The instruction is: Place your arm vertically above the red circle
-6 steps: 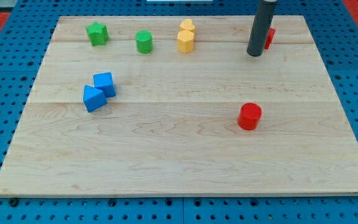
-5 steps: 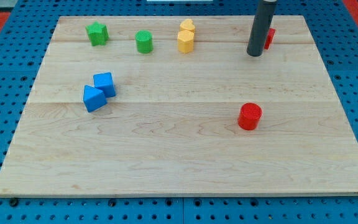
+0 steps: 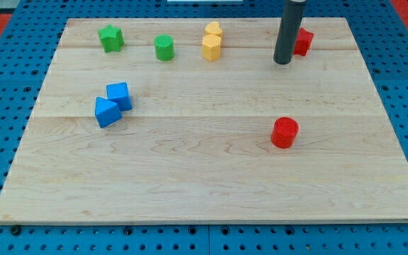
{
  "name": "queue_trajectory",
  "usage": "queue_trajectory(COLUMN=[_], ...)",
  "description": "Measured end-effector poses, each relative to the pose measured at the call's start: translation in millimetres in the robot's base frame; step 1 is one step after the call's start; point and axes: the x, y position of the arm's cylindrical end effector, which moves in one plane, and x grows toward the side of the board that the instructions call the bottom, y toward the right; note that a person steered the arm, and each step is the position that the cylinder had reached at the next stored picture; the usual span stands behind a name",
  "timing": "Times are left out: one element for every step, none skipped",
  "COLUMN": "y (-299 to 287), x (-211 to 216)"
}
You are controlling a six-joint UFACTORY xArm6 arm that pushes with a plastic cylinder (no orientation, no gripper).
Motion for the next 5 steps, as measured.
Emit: queue_trajectory(y=[0.0,0.0,0.0,0.0,0.6], x=[-2.3,-5.3,-6.0,-6.2,-3.2])
